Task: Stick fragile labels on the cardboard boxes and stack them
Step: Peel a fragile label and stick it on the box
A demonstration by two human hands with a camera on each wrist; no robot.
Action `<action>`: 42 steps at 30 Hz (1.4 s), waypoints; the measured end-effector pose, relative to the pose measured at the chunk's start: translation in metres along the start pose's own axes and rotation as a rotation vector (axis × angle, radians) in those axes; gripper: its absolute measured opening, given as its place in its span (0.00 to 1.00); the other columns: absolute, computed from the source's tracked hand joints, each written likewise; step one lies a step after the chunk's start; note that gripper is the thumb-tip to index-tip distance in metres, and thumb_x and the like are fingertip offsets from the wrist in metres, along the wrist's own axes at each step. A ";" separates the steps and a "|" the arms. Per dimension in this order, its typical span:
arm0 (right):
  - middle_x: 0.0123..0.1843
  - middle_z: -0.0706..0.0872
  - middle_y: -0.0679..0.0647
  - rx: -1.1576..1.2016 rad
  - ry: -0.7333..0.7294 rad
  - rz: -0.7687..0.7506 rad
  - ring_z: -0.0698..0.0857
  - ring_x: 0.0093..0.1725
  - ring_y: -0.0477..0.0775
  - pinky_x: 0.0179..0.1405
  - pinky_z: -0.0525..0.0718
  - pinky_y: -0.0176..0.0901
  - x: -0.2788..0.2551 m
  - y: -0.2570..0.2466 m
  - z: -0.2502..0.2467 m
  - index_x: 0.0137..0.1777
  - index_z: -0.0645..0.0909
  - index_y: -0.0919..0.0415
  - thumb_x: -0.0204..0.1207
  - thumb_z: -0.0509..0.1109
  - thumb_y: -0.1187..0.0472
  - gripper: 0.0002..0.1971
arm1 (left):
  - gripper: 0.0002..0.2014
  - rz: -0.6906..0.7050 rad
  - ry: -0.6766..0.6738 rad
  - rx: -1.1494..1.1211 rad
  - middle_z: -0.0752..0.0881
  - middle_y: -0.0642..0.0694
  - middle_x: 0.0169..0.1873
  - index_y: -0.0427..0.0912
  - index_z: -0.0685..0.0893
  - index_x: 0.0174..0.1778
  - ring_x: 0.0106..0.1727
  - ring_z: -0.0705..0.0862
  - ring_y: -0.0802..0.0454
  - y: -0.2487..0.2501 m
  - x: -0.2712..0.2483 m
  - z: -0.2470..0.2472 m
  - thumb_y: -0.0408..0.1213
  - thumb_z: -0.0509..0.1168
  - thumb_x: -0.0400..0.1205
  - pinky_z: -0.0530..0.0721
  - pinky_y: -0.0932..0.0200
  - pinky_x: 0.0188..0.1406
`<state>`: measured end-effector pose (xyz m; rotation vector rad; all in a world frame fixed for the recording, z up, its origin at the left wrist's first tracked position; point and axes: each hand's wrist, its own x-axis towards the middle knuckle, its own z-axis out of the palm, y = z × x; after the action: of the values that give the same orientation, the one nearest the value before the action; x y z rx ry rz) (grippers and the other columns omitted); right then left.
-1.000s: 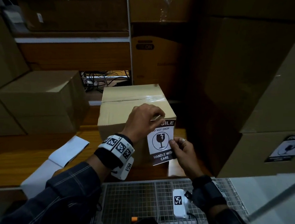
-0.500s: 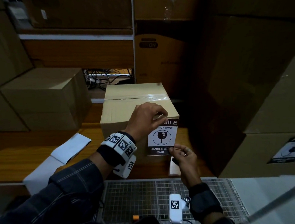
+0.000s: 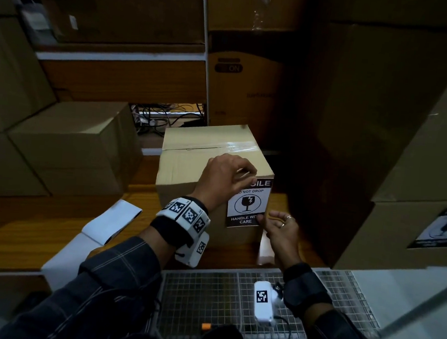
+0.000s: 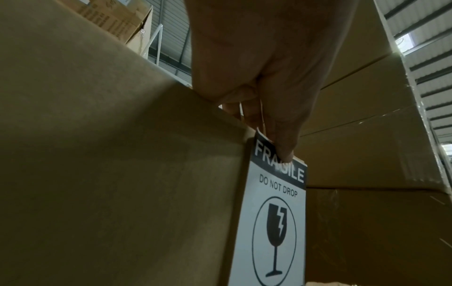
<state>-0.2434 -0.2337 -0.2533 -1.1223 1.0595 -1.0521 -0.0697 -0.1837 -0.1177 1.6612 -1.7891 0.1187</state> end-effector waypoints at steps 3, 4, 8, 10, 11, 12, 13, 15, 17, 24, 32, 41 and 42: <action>0.48 0.90 0.55 -0.053 0.010 -0.024 0.90 0.51 0.54 0.50 0.89 0.50 0.003 0.001 0.000 0.55 0.79 0.55 0.73 0.84 0.59 0.17 | 0.09 -0.004 0.002 0.003 0.91 0.52 0.48 0.49 0.91 0.53 0.50 0.85 0.53 0.001 -0.001 0.000 0.47 0.75 0.81 0.85 0.44 0.52; 0.48 0.91 0.56 -0.100 0.011 -0.046 0.90 0.51 0.54 0.50 0.90 0.51 0.004 0.002 -0.001 0.55 0.79 0.55 0.73 0.84 0.58 0.17 | 0.09 -0.004 0.000 0.008 0.91 0.52 0.48 0.49 0.90 0.54 0.51 0.85 0.53 0.001 -0.002 0.000 0.47 0.74 0.82 0.84 0.43 0.52; 0.50 0.88 0.55 -0.438 0.036 -0.197 0.87 0.48 0.50 0.41 0.84 0.40 0.004 0.007 -0.009 0.57 0.80 0.54 0.77 0.80 0.53 0.14 | 0.10 0.008 -0.013 0.081 0.90 0.52 0.52 0.49 0.88 0.58 0.55 0.85 0.51 0.004 -0.005 -0.001 0.44 0.74 0.82 0.84 0.41 0.56; 0.54 0.87 0.53 -0.478 0.014 -0.227 0.87 0.52 0.50 0.42 0.82 0.36 0.003 0.007 -0.010 0.62 0.81 0.55 0.78 0.79 0.54 0.15 | 0.16 0.053 -0.013 0.195 0.88 0.52 0.58 0.49 0.84 0.64 0.60 0.84 0.50 0.008 -0.011 0.002 0.41 0.76 0.80 0.81 0.44 0.63; 0.55 0.86 0.52 -0.487 0.003 -0.238 0.87 0.54 0.50 0.42 0.81 0.34 0.002 0.004 -0.009 0.64 0.81 0.55 0.79 0.79 0.54 0.17 | 0.21 0.078 -0.008 0.257 0.87 0.51 0.62 0.48 0.82 0.67 0.64 0.83 0.49 0.009 -0.016 0.004 0.40 0.77 0.78 0.79 0.47 0.66; 0.56 0.85 0.51 -0.487 -0.005 -0.251 0.86 0.55 0.50 0.42 0.81 0.33 0.001 0.000 -0.008 0.66 0.81 0.56 0.78 0.79 0.53 0.19 | 0.26 0.102 -0.006 0.318 0.85 0.48 0.66 0.47 0.80 0.70 0.68 0.82 0.47 0.010 -0.022 0.009 0.39 0.78 0.76 0.77 0.48 0.68; 0.57 0.84 0.51 -0.472 -0.009 -0.265 0.85 0.56 0.50 0.42 0.80 0.32 0.000 -0.007 -0.006 0.67 0.80 0.56 0.78 0.79 0.51 0.21 | 0.31 0.122 -0.013 0.377 0.83 0.45 0.70 0.45 0.78 0.73 0.71 0.80 0.46 0.010 -0.028 0.014 0.38 0.79 0.74 0.75 0.47 0.69; 0.59 0.83 0.51 -0.429 -0.019 -0.305 0.84 0.57 0.49 0.44 0.80 0.33 0.001 -0.019 -0.003 0.66 0.80 0.55 0.76 0.80 0.49 0.23 | 0.40 0.145 -0.021 0.516 0.77 0.40 0.77 0.42 0.71 0.80 0.77 0.76 0.42 0.005 -0.039 0.026 0.37 0.79 0.72 0.73 0.41 0.74; 0.59 0.84 0.50 -0.381 -0.058 -0.331 0.84 0.58 0.48 0.48 0.83 0.35 0.003 -0.027 -0.001 0.63 0.78 0.51 0.74 0.81 0.46 0.23 | 0.49 0.148 -0.018 0.648 0.67 0.38 0.84 0.41 0.60 0.87 0.83 0.68 0.40 -0.003 -0.049 0.036 0.37 0.78 0.72 0.65 0.36 0.80; 0.58 0.87 0.46 -0.342 -0.172 -0.288 0.86 0.59 0.45 0.51 0.85 0.37 0.009 -0.019 0.000 0.62 0.80 0.49 0.76 0.82 0.57 0.18 | 0.61 0.139 0.076 0.751 0.49 0.34 0.89 0.53 0.45 0.91 0.90 0.49 0.34 -0.016 -0.079 0.040 0.30 0.77 0.67 0.45 0.29 0.86; 0.57 0.87 0.43 -0.325 -0.178 -0.274 0.87 0.62 0.50 0.54 0.89 0.41 0.008 -0.006 -0.008 0.60 0.80 0.44 0.74 0.82 0.52 0.18 | 0.54 -0.163 0.221 0.687 0.51 0.32 0.89 0.51 0.59 0.90 0.89 0.50 0.31 -0.046 -0.105 -0.009 0.63 0.77 0.71 0.50 0.27 0.84; 0.83 0.62 0.49 -0.326 -0.089 -0.618 0.70 0.78 0.51 0.68 0.81 0.48 0.001 -0.077 0.039 0.86 0.60 0.40 0.62 0.90 0.50 0.56 | 0.36 -0.129 0.190 0.642 0.63 0.34 0.86 0.55 0.75 0.79 0.87 0.60 0.33 -0.025 -0.091 -0.006 0.58 0.75 0.75 0.53 0.28 0.82; 0.82 0.61 0.46 -0.349 -0.085 -0.672 0.69 0.79 0.52 0.70 0.82 0.52 0.001 -0.082 0.042 0.86 0.60 0.39 0.63 0.90 0.50 0.55 | 0.35 -0.129 0.198 0.621 0.64 0.35 0.86 0.55 0.75 0.78 0.87 0.61 0.33 -0.025 -0.091 -0.007 0.57 0.75 0.75 0.54 0.27 0.82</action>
<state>-0.2100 -0.2380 -0.1671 -1.8689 0.8265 -1.3473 -0.0487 -0.1074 -0.1703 2.0906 -1.5744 0.8201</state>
